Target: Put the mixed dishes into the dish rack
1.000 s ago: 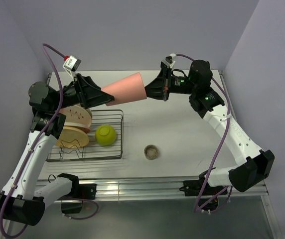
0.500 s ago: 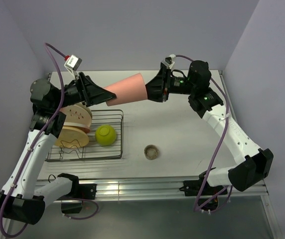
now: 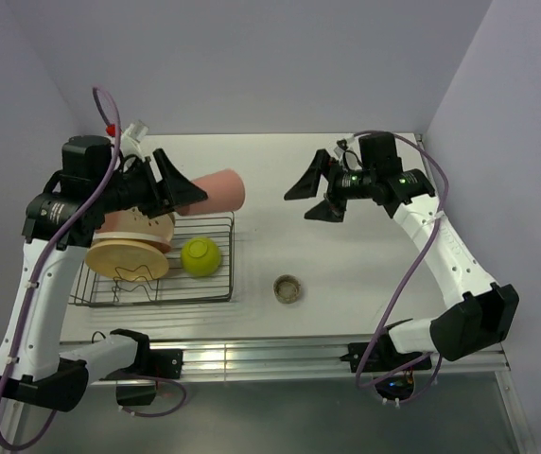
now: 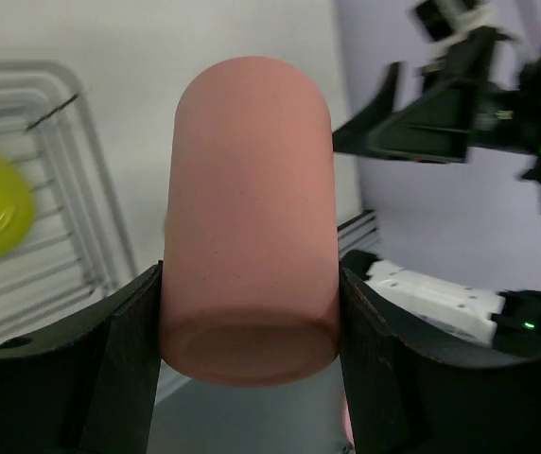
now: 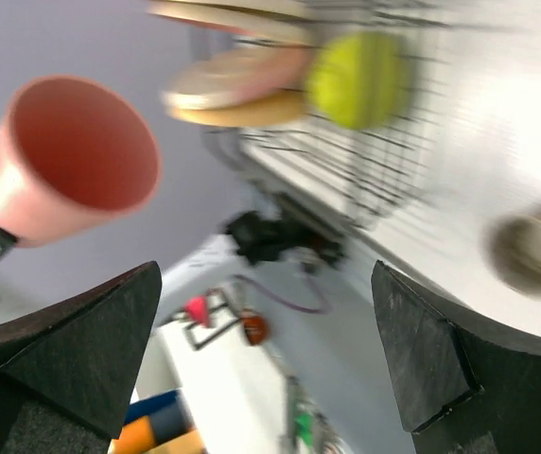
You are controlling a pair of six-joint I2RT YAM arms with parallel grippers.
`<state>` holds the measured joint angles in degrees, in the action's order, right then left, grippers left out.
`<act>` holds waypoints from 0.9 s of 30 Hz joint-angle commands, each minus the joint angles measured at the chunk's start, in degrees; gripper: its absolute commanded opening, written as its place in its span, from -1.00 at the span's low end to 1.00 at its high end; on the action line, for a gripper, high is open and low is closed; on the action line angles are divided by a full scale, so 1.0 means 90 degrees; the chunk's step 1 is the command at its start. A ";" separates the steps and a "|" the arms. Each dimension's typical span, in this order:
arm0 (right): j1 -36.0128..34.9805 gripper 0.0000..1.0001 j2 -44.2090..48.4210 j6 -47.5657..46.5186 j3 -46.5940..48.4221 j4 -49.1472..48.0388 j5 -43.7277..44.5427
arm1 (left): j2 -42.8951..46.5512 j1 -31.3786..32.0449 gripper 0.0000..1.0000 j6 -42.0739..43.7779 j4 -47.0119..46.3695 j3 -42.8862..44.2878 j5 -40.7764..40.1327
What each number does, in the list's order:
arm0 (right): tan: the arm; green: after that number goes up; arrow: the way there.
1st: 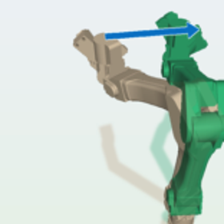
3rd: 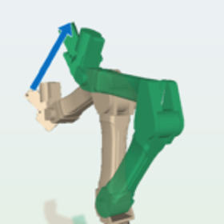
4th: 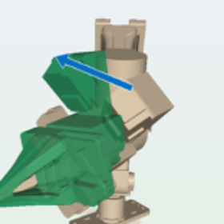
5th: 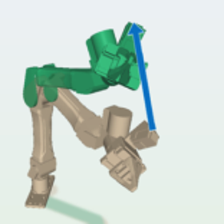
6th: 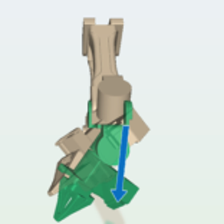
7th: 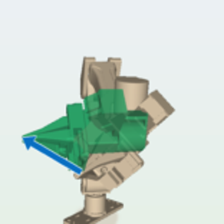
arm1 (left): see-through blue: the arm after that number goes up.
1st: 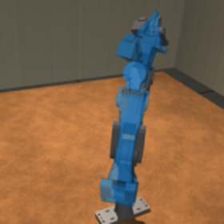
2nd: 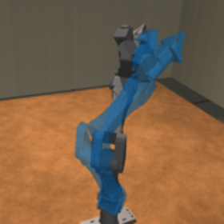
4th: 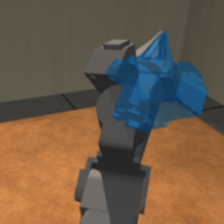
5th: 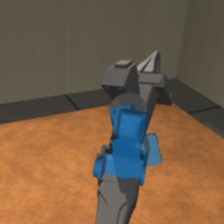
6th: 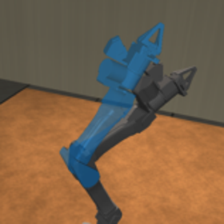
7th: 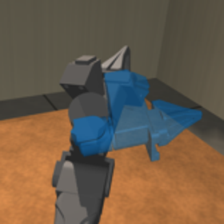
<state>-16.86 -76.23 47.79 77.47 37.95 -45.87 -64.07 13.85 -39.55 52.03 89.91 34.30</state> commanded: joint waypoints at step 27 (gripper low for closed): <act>-0.1231 0.93 -0.0758 -0.2214 -0.0191 0.2208 0.2918 | -0.0576 0.2260 -1.00 -0.0411 0.2940 -0.1327 -0.4348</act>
<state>-26.37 -81.91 28.64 73.60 57.28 -22.06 -68.97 33.76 -43.18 77.65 78.67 -0.36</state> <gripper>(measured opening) 0.967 0.677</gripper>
